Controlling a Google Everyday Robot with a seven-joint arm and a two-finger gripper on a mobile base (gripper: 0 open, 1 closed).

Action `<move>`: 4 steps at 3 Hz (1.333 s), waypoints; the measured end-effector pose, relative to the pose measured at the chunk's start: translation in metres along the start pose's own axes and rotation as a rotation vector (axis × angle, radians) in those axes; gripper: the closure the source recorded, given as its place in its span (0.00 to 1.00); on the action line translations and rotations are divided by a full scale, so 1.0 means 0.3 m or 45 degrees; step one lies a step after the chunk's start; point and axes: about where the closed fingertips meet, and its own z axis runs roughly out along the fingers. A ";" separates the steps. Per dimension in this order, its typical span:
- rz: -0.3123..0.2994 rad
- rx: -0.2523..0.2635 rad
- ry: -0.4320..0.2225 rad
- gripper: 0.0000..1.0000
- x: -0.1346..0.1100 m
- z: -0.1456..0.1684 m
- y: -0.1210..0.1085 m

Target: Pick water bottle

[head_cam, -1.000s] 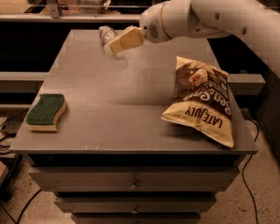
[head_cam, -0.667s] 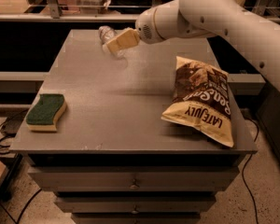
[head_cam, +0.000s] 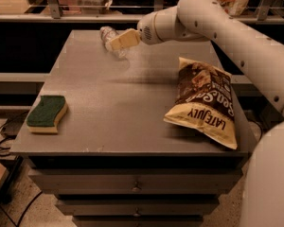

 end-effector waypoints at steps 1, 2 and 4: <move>0.004 -0.002 -0.023 0.00 -0.016 0.008 -0.023; 0.031 0.043 -0.068 0.00 -0.010 0.043 -0.034; 0.030 0.075 -0.110 0.00 -0.013 0.170 -0.093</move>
Offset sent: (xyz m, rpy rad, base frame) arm 0.0137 -0.0022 -0.0029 0.0863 -0.0192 -0.0948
